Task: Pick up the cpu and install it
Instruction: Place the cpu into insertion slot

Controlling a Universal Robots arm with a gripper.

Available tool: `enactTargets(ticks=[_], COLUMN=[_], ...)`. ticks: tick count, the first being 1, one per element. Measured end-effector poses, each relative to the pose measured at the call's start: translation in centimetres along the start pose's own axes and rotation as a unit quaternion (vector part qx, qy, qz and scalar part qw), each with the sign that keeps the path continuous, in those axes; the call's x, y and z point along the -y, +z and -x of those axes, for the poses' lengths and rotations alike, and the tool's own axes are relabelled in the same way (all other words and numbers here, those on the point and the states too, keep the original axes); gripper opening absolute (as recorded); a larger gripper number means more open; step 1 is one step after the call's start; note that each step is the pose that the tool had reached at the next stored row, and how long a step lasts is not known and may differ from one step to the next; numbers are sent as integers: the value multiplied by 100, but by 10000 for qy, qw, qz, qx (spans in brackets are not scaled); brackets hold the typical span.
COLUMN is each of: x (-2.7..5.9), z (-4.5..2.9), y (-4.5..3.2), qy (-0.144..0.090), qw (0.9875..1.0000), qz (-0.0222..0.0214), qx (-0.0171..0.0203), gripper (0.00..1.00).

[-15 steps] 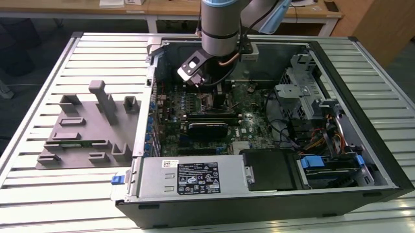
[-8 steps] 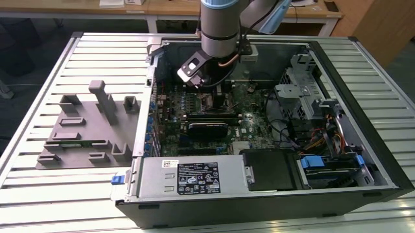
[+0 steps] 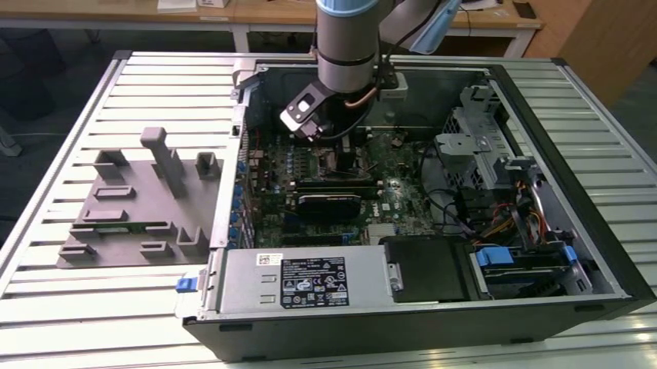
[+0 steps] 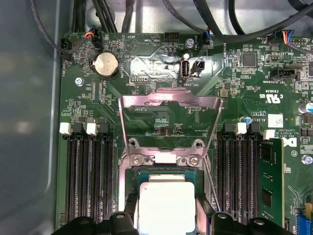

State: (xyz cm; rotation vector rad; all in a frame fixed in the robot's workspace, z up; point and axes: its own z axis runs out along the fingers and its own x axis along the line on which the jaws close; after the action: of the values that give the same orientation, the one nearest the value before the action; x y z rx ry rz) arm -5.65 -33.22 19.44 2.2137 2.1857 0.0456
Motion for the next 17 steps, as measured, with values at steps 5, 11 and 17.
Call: enactTargets(ticks=[5,11,17], x=[1,1,1], z=[0,0,0], y=[7,14,17], qy=[30,45,46], qw=[10000,10000,10000], qz=[0,1,0], qx=[1,1,2], gripper=[54,54,54])
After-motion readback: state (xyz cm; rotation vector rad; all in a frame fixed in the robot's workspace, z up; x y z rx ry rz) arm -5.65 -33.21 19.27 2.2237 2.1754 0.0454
